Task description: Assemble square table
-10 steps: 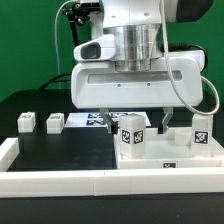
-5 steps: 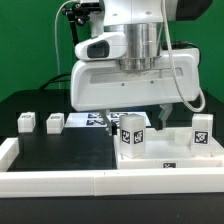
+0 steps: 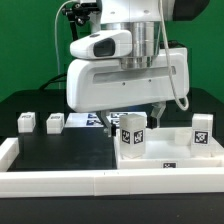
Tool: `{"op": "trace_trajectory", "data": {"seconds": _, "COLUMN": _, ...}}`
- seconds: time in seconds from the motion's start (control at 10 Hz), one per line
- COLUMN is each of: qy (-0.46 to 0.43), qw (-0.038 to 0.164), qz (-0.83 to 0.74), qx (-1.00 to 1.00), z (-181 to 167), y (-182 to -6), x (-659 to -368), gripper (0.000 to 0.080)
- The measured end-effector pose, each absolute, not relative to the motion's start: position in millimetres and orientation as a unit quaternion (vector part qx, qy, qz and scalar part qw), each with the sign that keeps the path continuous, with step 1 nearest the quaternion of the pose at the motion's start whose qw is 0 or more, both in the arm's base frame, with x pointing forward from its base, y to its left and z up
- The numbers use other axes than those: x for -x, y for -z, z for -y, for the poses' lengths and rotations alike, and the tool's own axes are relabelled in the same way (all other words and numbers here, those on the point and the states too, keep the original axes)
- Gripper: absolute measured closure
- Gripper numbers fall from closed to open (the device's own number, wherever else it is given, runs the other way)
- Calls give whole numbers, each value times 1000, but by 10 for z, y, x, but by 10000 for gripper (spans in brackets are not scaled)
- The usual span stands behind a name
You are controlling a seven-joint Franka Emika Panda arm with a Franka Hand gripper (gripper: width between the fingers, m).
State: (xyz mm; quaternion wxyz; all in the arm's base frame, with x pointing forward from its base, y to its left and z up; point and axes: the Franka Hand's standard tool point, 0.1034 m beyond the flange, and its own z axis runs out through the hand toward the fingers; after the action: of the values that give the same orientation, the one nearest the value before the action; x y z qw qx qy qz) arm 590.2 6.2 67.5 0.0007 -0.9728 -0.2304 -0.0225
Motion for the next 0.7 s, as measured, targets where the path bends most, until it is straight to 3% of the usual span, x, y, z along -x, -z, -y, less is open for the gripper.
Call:
{"op": "trace_trajectory", "data": {"seconds": 0.1, "qy": 22, "qw": 1, "qz": 228, "qx": 973, "z": -62, "y": -674, "x": -5901, "gripper": 295}}
{"op": "trace_trajectory", "data": {"seconds": 0.2, "qy": 22, "qw": 1, "qz": 228, "qx": 973, "z": -60, "y": -672, "x": -5900, "gripper": 295}}
{"op": "trace_trajectory", "data": {"seconds": 0.3, "qy": 22, "qw": 1, "qz": 228, "qx": 973, "z": -59, "y": -671, "x": -5900, "gripper": 515}}
{"op": "trace_trajectory", "data": {"seconds": 0.7, "qy": 22, "qw": 1, "qz": 212, "qx": 977, "z": -59, "y": -670, "x": -5900, "gripper": 510}}
